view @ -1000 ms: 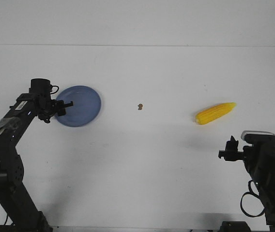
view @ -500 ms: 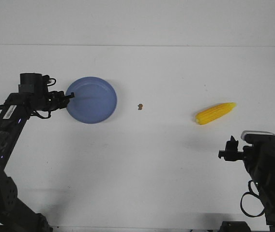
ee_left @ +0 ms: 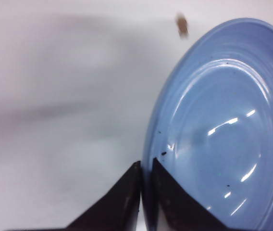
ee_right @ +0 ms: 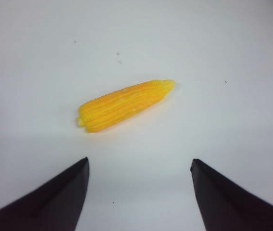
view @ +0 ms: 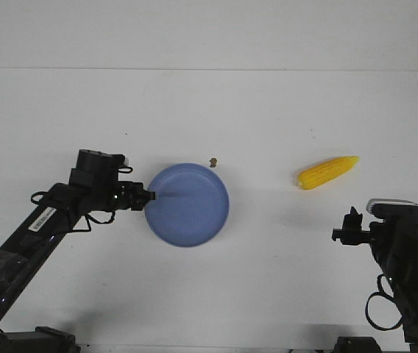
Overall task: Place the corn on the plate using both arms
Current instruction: 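Push the blue plate with the left gripper toward the table center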
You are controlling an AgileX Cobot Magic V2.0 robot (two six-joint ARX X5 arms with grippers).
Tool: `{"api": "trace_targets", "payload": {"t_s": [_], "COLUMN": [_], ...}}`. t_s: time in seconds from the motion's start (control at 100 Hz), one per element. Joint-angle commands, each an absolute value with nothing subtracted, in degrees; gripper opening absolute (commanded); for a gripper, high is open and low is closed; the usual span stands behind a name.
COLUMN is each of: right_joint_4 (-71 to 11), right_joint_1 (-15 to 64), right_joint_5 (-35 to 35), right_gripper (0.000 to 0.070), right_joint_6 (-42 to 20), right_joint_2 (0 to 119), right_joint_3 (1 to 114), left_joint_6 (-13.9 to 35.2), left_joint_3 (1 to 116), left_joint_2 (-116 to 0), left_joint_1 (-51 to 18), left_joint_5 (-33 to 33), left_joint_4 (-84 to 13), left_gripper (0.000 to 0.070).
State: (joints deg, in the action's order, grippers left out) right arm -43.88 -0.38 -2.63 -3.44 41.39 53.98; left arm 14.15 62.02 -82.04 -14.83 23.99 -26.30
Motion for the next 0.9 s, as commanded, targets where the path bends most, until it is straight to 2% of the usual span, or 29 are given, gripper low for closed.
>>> {"api": "trace_targets", "payload": {"t_s": [0.0,0.19,0.78,0.89], "right_joint_4": [-43.31,-43.35,-43.35,-43.35], "right_joint_1": [-0.34,-0.34,-0.34,-0.34], "right_joint_5": [-2.57,-2.59,-2.59,-2.59], "right_gripper": [0.0449,0.0449,0.0449,0.0449], "right_joint_6": [-4.69,-4.71,-4.71,-4.71], "right_joint_2": [41.69,41.69,41.69,41.69], "right_joint_3": [55.18,55.18,55.18,55.18], "left_joint_6": [16.69,20.45,20.38,20.40], "left_joint_3": [59.61,52.88,51.22,51.22], "left_joint_2": [-82.65,-83.13,-88.58,-89.03], "left_joint_1": [-16.49,-20.64,-23.31,-23.68], "left_joint_5": [24.51,24.51,24.43,24.43], "left_joint_4": [-23.79,-16.82,-16.21,-16.23], "left_gripper": [0.0006,0.0006,0.0012,0.0034]}}
